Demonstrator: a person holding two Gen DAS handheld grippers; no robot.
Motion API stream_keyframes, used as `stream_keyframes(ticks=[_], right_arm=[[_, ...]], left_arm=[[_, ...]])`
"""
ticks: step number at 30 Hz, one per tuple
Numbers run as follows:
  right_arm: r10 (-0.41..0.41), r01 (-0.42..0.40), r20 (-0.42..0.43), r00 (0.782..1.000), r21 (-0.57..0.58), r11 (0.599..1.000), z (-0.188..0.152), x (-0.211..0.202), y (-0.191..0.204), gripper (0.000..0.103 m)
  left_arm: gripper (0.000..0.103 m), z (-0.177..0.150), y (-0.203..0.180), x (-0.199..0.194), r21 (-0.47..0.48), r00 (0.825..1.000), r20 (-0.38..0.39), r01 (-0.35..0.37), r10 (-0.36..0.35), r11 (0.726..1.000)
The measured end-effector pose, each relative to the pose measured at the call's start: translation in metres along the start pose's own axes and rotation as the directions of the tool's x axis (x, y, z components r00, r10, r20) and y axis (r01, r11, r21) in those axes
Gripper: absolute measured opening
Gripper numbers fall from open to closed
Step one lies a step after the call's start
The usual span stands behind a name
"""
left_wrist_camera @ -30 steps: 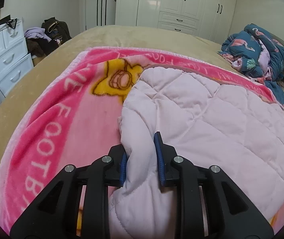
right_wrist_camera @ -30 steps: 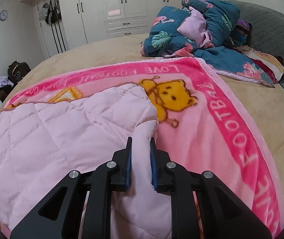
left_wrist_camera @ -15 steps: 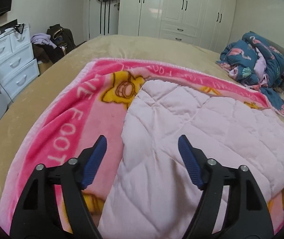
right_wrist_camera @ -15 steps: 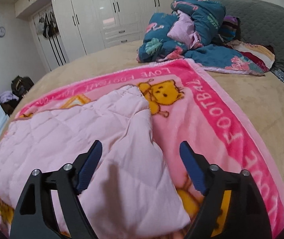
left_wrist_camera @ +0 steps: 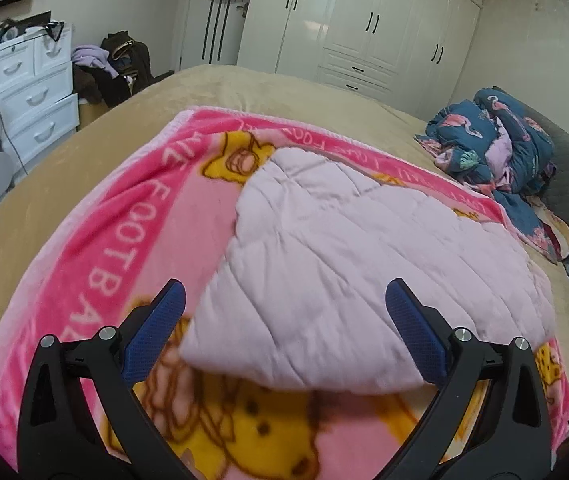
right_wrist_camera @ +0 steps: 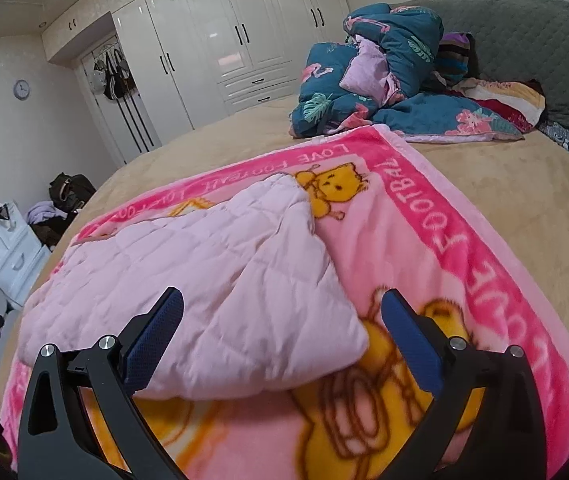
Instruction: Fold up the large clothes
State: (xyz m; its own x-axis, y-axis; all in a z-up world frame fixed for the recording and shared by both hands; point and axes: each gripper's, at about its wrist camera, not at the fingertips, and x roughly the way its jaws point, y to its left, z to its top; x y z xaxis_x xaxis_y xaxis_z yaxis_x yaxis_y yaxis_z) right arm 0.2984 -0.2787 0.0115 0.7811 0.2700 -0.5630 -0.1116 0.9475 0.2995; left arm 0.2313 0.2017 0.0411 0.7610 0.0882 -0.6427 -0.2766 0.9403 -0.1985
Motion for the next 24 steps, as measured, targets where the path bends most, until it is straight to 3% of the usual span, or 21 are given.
stream_keyframes(ticks=[8,20,24], right_arm=[[0.013,-0.011,-0.039,0.999,0.041,0.999,-0.025,-0.009,-0.004,0.099],[0.000,0.012,-0.111,0.994,0.106,0.994,-0.060,0.010,-0.008,0.099],[0.027,-0.001,-0.144,0.989,0.180,0.984,-0.067,0.025,-0.013,0.099]], left_arm=[[0.094,-0.026,0.001,-0.005,-0.029,0.999,-0.044,0.001,-0.003,1.000],[0.094,-0.059,0.004,0.010,0.000,0.990,-0.121,-0.066,0.066,0.998],[0.094,-0.065,0.007,0.021,-0.044,0.987,-0.159,-0.038,0.031,0.998]])
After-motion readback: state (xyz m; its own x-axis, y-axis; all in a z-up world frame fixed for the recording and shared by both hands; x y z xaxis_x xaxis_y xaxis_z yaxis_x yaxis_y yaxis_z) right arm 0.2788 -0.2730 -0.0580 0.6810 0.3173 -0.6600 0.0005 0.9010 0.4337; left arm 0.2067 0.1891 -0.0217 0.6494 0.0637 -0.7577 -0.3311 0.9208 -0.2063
